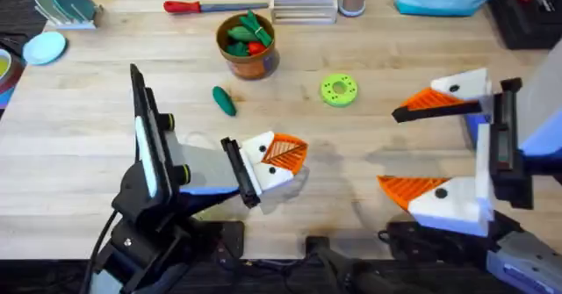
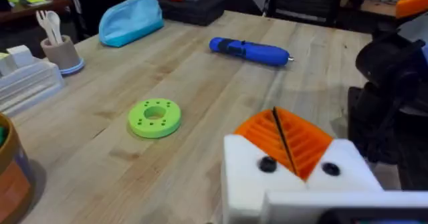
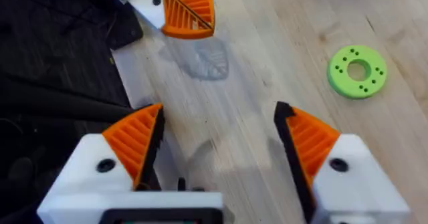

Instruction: Pick up the gripper from the table and insert it into the empty holder that is missing its gripper. Then pick up a screw, insert it into the mounting hole, and use the screwdriver to tighten it. Finally, clean up the table by picking up the vegetable and placing it into the bucket.

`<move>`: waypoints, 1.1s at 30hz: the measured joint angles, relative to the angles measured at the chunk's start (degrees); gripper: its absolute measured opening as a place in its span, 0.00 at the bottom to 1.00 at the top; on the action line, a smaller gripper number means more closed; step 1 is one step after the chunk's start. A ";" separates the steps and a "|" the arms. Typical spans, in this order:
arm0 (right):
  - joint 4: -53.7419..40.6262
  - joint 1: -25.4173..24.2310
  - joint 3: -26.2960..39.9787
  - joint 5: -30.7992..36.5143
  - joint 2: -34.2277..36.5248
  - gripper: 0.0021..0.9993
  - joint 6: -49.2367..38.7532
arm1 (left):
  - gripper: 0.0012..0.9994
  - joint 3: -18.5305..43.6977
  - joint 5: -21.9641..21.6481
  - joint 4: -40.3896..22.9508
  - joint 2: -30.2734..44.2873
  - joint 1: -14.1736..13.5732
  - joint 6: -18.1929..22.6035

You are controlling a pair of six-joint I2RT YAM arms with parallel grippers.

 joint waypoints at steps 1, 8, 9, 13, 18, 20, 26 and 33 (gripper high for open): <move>0.08 0.00 0.00 -0.01 0.00 0.98 0.00 | 0.00 0.00 0.00 0.00 -0.02 0.00 0.00; 7.75 0.00 0.00 3.35 0.02 0.98 3.23 | 0.00 0.00 -0.94 0.02 0.00 0.00 0.00; 9.09 -0.07 0.00 5.57 0.11 0.98 4.84 | 0.00 0.00 -1.03 0.02 0.00 0.00 0.00; 12.81 -1.92 0.00 17.69 1.64 0.98 11.47 | 0.00 0.00 -1.14 0.02 -0.01 0.00 0.00; 13.63 -9.40 0.00 29.20 5.63 0.99 16.18 | 0.00 0.00 -1.22 0.02 0.00 0.00 0.00; 13.76 -14.36 0.00 31.35 7.95 0.99 16.63 | 0.00 0.00 -1.31 0.02 0.00 0.00 0.00; 17.21 -31.31 0.00 34.98 17.42 0.99 13.96 | 0.00 0.00 -1.33 0.02 -0.02 0.00 0.00; 19.66 -42.87 0.00 36.46 28.21 0.99 10.47 | 0.00 0.00 -1.33 0.02 0.00 0.00 0.00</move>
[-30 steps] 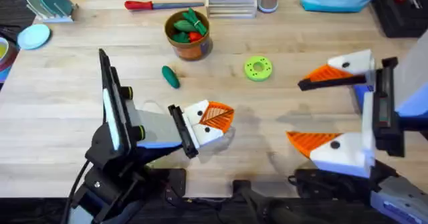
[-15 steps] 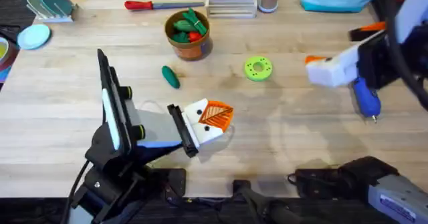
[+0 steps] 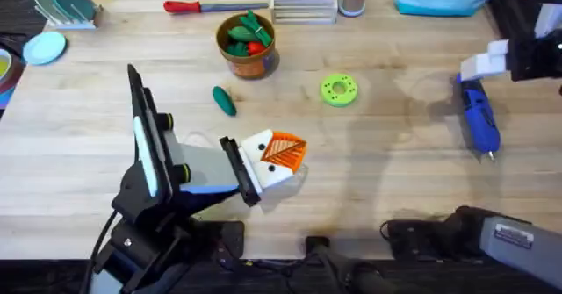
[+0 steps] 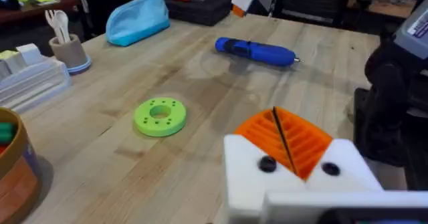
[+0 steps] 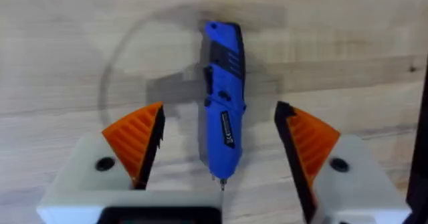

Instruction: Pick up the gripper from the table and insert it into the empty holder that is missing its gripper. Then pick up a screw, insert it into the mounting hole, and use the screwdriver to tighten it. Finally, clean up the table by picking up the vegetable and placing it into the bucket.

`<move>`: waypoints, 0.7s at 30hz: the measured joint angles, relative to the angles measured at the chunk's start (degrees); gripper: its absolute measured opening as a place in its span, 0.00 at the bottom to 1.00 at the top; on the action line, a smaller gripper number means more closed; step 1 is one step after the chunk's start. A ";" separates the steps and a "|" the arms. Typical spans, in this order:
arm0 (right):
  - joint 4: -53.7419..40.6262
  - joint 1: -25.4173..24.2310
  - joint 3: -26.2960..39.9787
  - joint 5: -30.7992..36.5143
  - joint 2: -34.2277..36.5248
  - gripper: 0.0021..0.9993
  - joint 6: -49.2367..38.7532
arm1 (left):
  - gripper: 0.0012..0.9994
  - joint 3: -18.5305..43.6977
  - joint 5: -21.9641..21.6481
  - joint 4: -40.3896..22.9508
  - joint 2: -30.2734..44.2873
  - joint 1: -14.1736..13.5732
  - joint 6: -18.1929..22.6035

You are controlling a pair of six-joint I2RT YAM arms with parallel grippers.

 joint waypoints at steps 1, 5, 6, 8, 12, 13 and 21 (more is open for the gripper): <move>0.00 -0.74 0.00 0.02 1.37 0.99 -0.43 | 0.00 0.00 0.00 0.00 0.00 0.00 0.00; 0.07 -2.97 0.00 0.11 7.71 0.99 -4.72 | 0.00 0.00 0.00 0.00 -0.02 0.00 0.00; 0.26 -3.27 0.00 0.12 9.48 0.99 -6.25 | 0.00 0.00 0.00 0.00 0.00 0.00 0.00; 1.24 -3.47 0.00 0.13 12.56 0.99 -8.72 | 0.00 0.00 -0.02 0.00 0.00 0.00 0.00; 6.23 -3.47 0.00 0.12 18.52 0.99 -11.80 | 0.00 0.00 0.00 0.00 -0.01 0.00 0.00; 7.41 -3.47 0.00 0.13 19.71 0.99 -12.17 | 0.00 0.00 0.00 0.00 -0.01 0.00 0.00; 10.45 -4.39 0.21 -1.75 26.41 0.99 -13.42 | 0.00 0.00 0.00 0.00 -0.02 0.00 0.00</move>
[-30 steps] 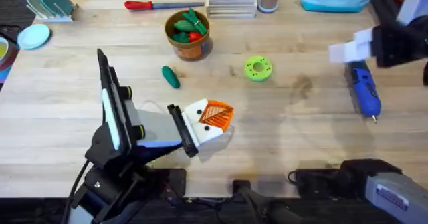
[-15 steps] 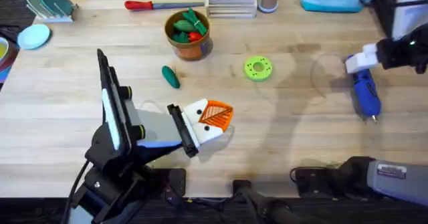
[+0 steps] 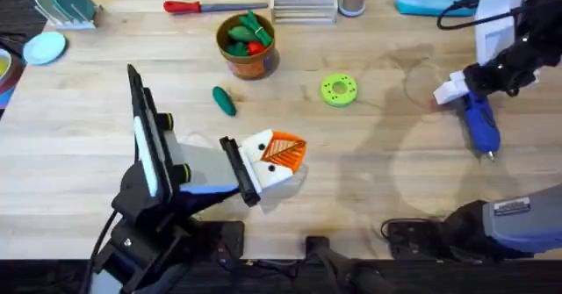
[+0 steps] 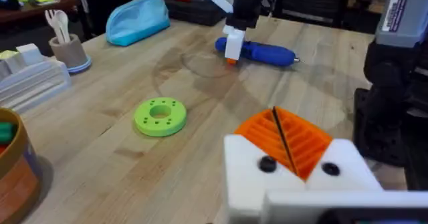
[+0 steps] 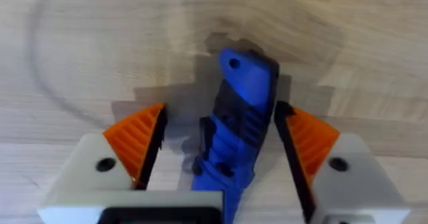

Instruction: Pick up the gripper from the table and insert it into the empty holder that is missing its gripper. Then pick up a screw, insert it into the mounting hole, and use the screwdriver to tighten it. Finally, clean up the table by picking up the vegetable and placing it into the bucket.

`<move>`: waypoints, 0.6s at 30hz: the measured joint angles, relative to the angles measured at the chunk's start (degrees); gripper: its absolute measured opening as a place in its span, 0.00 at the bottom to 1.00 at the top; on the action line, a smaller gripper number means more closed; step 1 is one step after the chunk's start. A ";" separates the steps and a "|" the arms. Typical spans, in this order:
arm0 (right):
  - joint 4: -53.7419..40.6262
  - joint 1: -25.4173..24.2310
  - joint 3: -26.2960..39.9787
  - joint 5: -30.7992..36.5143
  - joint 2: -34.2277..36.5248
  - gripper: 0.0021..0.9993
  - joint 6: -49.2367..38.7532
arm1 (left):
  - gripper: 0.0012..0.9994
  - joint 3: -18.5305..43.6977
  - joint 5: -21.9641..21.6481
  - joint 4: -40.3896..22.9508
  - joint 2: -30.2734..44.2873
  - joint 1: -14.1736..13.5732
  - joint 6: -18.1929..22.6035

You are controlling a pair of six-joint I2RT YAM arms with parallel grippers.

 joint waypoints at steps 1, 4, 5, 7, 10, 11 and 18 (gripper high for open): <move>0.00 -0.42 0.07 -0.58 0.04 0.99 0.02 | 0.00 0.00 0.00 0.00 0.00 0.00 0.00; -0.02 -1.57 0.40 -2.47 0.79 0.99 0.17 | 0.00 0.00 0.00 0.00 0.02 0.00 0.00; -0.05 -1.84 0.50 -2.95 0.96 0.99 0.17 | 0.00 0.00 -0.01 0.00 0.01 0.00 0.00; -0.15 -2.33 0.60 -3.67 1.16 0.99 0.20 | 0.00 0.00 -0.02 0.00 0.00 0.00 0.00; -0.46 -3.12 0.70 -4.67 1.40 0.99 0.89 | 0.00 0.00 0.00 0.00 0.02 0.00 0.00; -0.51 -3.40 0.68 -5.01 1.40 0.99 1.23 | 0.00 0.00 0.00 0.00 0.02 0.00 0.00; -0.87 -4.30 0.75 -7.23 1.66 0.78 2.42 | 0.00 0.00 0.00 0.00 0.02 0.00 0.00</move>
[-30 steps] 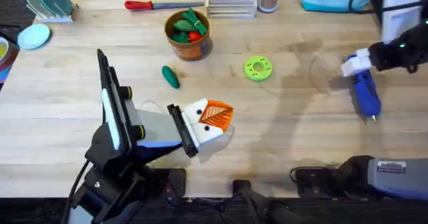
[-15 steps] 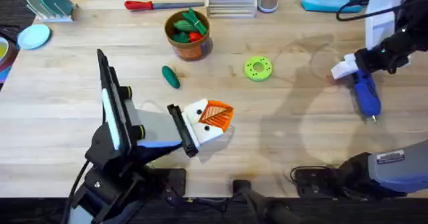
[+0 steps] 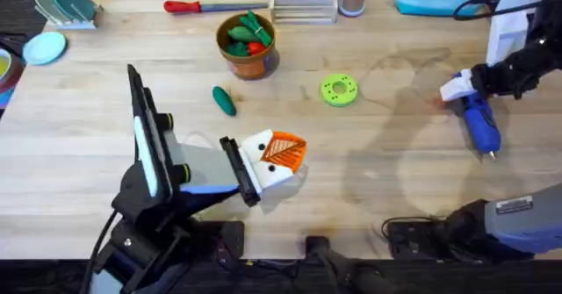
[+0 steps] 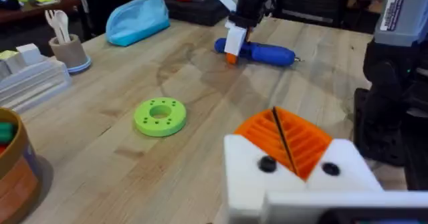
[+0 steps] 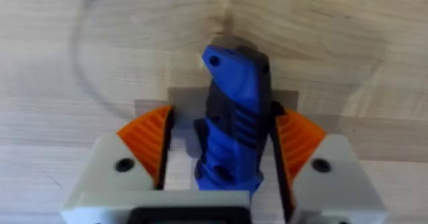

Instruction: Pick up the gripper from the table and insert it into the empty holder that is missing its gripper. Then pick up a screw, insert it into the mounting hole, and use the screwdriver to tighten it. Finally, clean up the table by picking up the vegetable and placing it into the bucket.

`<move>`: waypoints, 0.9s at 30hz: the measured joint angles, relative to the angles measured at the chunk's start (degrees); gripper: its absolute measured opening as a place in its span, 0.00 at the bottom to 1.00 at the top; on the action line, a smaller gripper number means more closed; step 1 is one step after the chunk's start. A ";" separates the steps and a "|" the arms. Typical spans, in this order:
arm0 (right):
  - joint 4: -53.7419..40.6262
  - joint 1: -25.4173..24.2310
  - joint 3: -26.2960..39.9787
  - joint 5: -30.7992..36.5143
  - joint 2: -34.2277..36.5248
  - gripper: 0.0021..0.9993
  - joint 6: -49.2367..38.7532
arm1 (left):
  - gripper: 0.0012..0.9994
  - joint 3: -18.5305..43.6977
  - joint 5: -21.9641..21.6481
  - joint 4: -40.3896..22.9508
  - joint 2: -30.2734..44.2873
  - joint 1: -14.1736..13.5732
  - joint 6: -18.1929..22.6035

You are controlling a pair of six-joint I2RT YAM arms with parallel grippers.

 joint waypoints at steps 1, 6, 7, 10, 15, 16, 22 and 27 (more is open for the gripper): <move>0.06 -0.04 0.02 0.02 0.00 0.74 0.00 | 0.00 0.00 0.01 0.00 0.00 0.00 0.00; 0.45 -0.29 0.04 0.16 0.00 0.58 0.23 | 0.00 0.00 -0.01 0.00 -0.02 0.00 0.00; 0.47 -0.28 0.04 0.19 0.00 0.53 0.29 | 0.00 0.00 -0.01 0.00 -0.01 0.00 -0.01; 1.30 -0.37 0.04 1.33 0.10 0.27 0.12 | 0.00 0.00 -0.01 0.00 0.00 0.00 0.00; 2.14 -0.50 0.26 2.95 0.66 0.02 0.14 | 0.00 0.00 0.01 0.00 0.00 0.00 0.00; 2.07 -0.50 0.26 3.04 0.66 0.02 0.15 | 0.00 0.00 -0.01 0.00 0.00 0.00 0.00; 1.87 -0.50 0.26 3.08 0.46 0.02 0.14 | 0.00 0.00 -0.01 0.00 0.00 0.00 0.00; -0.32 -0.50 0.22 3.08 -1.17 0.02 1.58 | 0.00 0.00 -0.01 0.00 0.00 0.00 0.00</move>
